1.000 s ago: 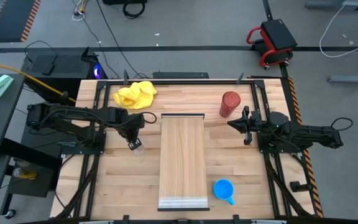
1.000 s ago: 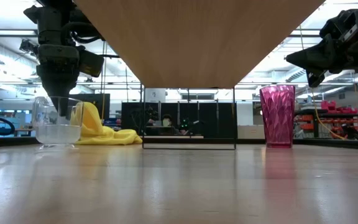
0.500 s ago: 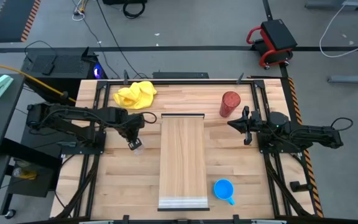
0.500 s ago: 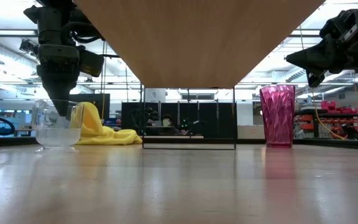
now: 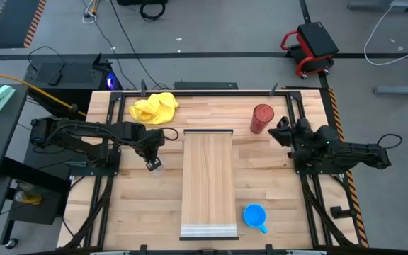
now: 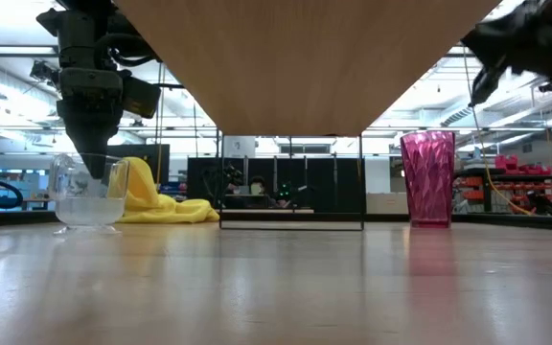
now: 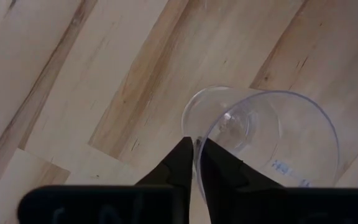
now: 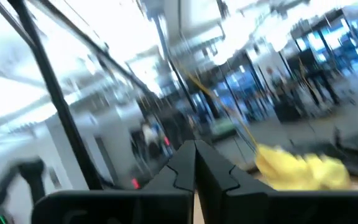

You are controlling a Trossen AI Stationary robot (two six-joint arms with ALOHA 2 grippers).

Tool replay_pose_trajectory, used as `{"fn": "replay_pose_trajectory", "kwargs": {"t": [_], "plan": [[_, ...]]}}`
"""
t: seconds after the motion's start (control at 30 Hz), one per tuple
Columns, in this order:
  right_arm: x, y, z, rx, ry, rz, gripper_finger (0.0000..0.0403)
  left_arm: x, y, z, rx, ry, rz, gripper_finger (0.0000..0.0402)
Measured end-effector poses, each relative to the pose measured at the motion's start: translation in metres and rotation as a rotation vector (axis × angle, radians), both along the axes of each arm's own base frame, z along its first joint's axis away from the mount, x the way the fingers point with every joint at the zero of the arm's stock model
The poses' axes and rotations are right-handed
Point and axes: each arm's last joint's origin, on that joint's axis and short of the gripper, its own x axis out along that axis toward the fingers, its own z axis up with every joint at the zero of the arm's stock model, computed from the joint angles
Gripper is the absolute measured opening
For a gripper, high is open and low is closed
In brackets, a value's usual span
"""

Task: Stack small to large cups/mugs on shelf
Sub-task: Move the transparent cup to the middle left of the table, then put the red cup on the shelf

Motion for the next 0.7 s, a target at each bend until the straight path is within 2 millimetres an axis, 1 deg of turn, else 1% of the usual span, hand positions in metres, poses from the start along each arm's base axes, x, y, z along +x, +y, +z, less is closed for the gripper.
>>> {"fn": "replay_pose_trajectory", "kwargs": {"t": [0.2, 0.3, 0.37, 0.47, 0.7], "plan": [[-0.007, 0.001, 0.014, 0.009, -0.168, 0.016, 0.0013, 0.0, 0.0, 0.0, -0.003, 0.0, 0.002, 0.006], [-0.009, 0.001, 0.018, 0.003, -0.211, 0.017, 0.0013, 0.0, 0.0, 0.001, -0.017, 0.002, 0.032, 0.0073], [-0.01, 0.001, 0.019, 0.001, -0.227, 0.017, 0.0013, 0.001, -0.001, 0.005, -0.037, 0.002, 0.054, 0.0083], [-0.01, 0.001, 0.019, 0.042, -0.235, 0.041, 0.0013, 0.003, -0.001, 0.018, -0.053, 0.003, 0.088, 0.0098], [-0.01, 0.001, 0.019, 0.164, -0.251, 0.107, 0.0013, 0.012, 0.0, 0.06, -0.058, -0.05, 0.119, 0.0126]]}}
